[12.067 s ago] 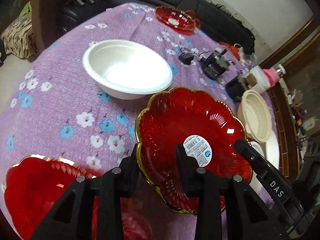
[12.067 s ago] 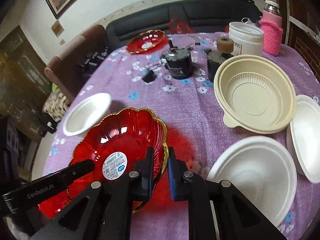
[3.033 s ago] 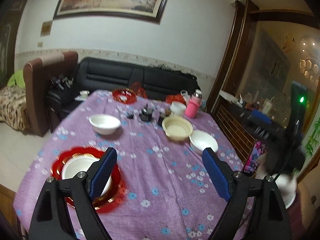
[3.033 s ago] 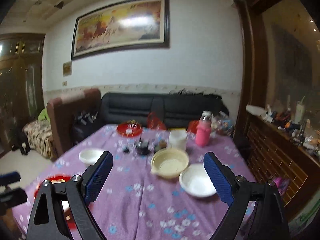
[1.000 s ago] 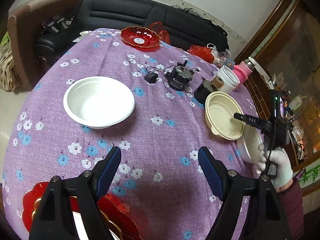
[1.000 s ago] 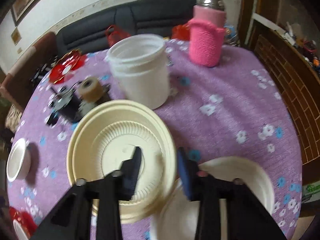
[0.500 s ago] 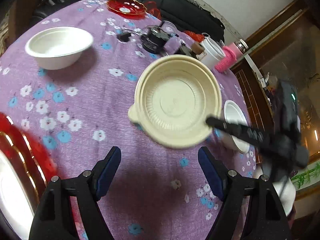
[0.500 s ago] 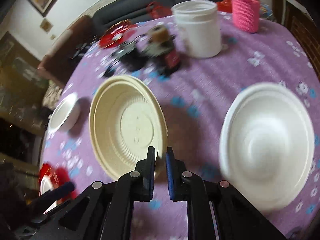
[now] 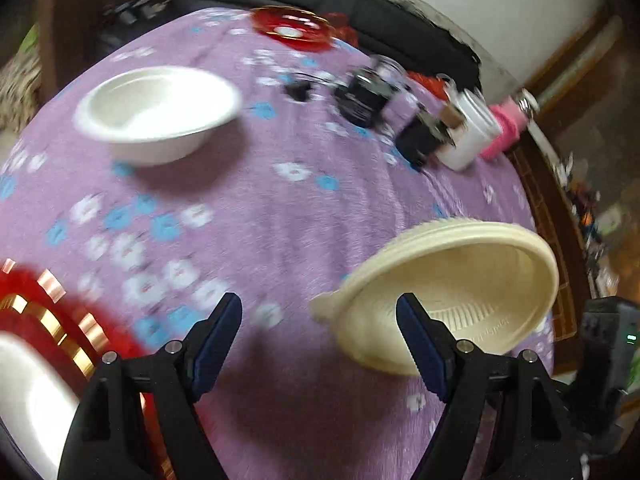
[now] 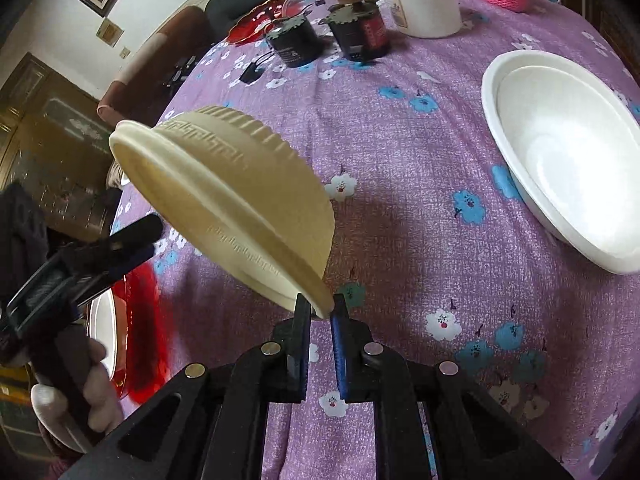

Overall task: Organize plates and bowls
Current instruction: 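Grasp the rim of the cream plastic bowl with the right tool and lift, then carry the cream bowl over the red plate stack and lower it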

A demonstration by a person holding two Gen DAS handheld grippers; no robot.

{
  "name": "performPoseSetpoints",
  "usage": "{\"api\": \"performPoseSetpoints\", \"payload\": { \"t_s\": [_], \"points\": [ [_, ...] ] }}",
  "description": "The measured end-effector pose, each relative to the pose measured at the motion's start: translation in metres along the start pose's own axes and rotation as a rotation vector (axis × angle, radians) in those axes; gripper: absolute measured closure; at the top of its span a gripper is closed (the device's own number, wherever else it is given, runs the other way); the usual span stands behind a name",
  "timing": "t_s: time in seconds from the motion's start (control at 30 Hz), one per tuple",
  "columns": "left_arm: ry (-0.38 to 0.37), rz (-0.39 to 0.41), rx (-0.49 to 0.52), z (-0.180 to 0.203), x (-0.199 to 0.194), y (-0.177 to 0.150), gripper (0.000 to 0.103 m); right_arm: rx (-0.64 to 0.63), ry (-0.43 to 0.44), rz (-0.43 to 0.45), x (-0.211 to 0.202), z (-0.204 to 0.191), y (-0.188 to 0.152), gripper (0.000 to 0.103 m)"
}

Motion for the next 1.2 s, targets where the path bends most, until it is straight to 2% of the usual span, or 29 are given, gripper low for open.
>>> {"api": "performPoseSetpoints", "payload": {
  "t_s": [0.13,0.17,0.2,0.27,0.33,0.4,0.53,0.63,0.8,0.97,1.2],
  "points": [
    [0.038,0.052,0.116,0.023,0.016,0.007,0.024,0.007,-0.013,0.023,0.001,-0.001,0.003,0.092],
    [0.033,0.037,0.148,0.03,0.019,0.005,0.03,0.008,-0.016,0.026,0.001,-0.002,0.004,0.092],
    [0.023,0.016,0.185,0.036,0.022,0.0,0.052,0.008,-0.022,0.036,0.0,-0.002,0.006,0.092],
    [0.084,0.019,0.23,0.036,0.023,-0.003,0.073,-0.011,-0.076,0.066,-0.005,0.002,0.006,0.088],
    [0.084,-0.003,0.222,0.031,0.022,-0.007,0.086,-0.046,-0.186,0.105,-0.009,0.008,0.01,0.087],
    [0.065,-0.028,0.193,0.025,0.02,-0.01,0.088,-0.05,-0.217,0.144,-0.012,0.012,0.012,0.087],
    [0.048,-0.032,0.196,0.02,0.005,-0.021,0.089,0.002,-0.157,0.22,-0.02,0.012,0.009,0.089],
    [0.042,-0.019,0.202,0.02,-0.012,-0.03,0.089,0.016,-0.145,0.256,-0.03,0.005,0.005,0.089],
    [-0.023,0.022,0.178,0.016,-0.058,-0.039,0.089,0.005,-0.117,0.294,-0.05,-0.016,0.003,0.089],
    [-0.069,0.096,0.143,-0.003,-0.113,-0.042,0.089,-0.024,-0.061,0.326,-0.066,-0.057,-0.004,0.088],
    [-0.043,0.207,0.087,-0.063,-0.181,-0.043,0.088,-0.108,0.013,0.339,-0.065,-0.135,-0.008,0.088]
  ]
}}
Point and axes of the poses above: each gripper's, at about its wrist camera, not at the fingertips, and x roughly the way its jaws point, z to its right, y to its top, the point moved 10 cm from there along x, roughly the way its jaws point, and after that the axes turned 12 degrees about -x, right-handed, at the moved point
